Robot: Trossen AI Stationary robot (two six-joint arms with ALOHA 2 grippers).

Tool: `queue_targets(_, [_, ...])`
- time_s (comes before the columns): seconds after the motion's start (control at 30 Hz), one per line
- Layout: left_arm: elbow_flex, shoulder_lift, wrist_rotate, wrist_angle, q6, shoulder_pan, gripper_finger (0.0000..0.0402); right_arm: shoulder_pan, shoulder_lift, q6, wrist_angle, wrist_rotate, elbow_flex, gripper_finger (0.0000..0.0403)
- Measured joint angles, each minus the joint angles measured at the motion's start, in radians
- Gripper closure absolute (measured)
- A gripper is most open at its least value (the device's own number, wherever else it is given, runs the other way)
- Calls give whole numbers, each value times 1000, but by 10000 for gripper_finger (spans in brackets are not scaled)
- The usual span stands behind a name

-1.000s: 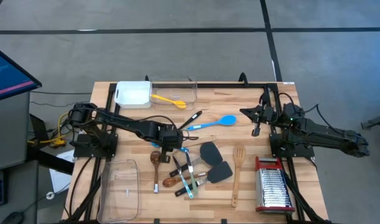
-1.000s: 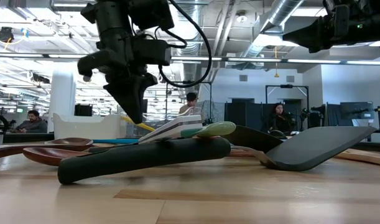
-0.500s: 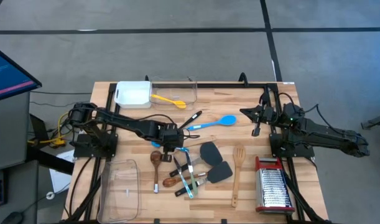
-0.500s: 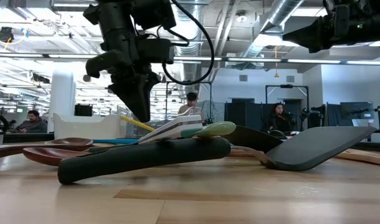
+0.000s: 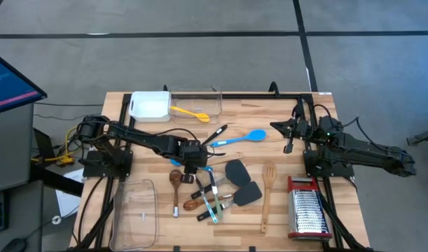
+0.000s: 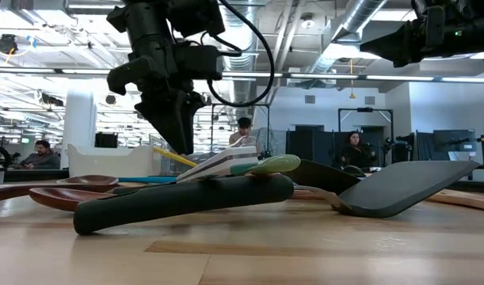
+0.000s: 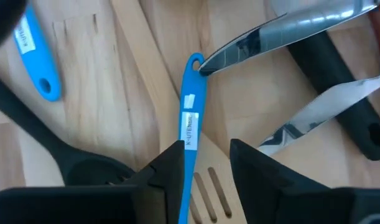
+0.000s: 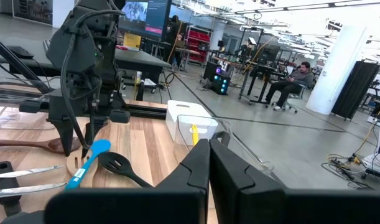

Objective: Pick & Place Kitchen Items
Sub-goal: Put the blue serving spoon into the top transparent bin

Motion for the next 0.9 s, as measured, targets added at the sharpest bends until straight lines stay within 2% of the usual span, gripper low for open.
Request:
queue_targets(0.73, [0,0,3,34,0,0,283,0,0,0,-7,0,0,401])
queue_targets(0.9, [-53,0,3,75,0,17,284,0,0,0,-15,0,0,401])
